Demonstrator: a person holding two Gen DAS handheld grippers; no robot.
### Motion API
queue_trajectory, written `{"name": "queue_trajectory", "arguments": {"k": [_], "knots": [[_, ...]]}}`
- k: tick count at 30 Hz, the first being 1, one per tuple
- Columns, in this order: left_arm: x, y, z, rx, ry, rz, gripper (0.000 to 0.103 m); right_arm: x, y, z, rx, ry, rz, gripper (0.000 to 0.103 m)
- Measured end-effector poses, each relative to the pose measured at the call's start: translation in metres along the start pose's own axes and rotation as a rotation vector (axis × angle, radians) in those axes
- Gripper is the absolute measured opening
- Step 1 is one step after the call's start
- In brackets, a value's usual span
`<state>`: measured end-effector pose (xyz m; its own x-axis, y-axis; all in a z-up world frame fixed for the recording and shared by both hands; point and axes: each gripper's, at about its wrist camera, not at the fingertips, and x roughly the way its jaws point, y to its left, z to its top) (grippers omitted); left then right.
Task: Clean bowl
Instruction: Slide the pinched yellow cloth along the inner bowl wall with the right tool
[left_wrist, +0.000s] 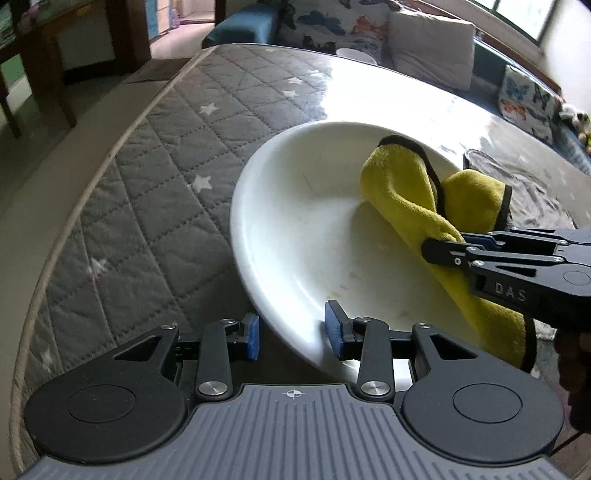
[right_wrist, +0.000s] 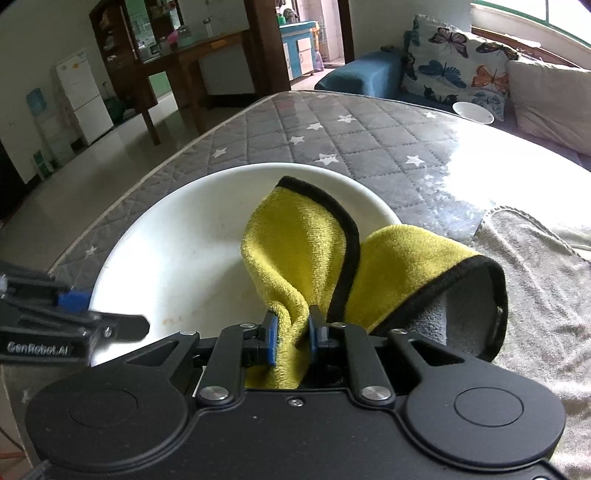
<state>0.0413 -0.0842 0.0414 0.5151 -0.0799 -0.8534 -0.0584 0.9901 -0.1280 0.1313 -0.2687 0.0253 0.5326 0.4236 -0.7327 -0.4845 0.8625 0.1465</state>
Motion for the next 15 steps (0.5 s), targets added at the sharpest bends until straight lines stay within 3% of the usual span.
{"name": "queue_trajectory", "arguments": {"k": [8, 15], "knots": [[-0.001, -0.007, -0.012, -0.102, -0.005, -0.017, 0.040, -0.002, -0.005, -0.003, 0.004, -0.016, -0.013, 0.016], [-0.001, -0.009, -0.013, -0.075, -0.013, -0.020, 0.037, -0.003, -0.003, -0.003, -0.004, -0.008, -0.017, 0.016]]}}
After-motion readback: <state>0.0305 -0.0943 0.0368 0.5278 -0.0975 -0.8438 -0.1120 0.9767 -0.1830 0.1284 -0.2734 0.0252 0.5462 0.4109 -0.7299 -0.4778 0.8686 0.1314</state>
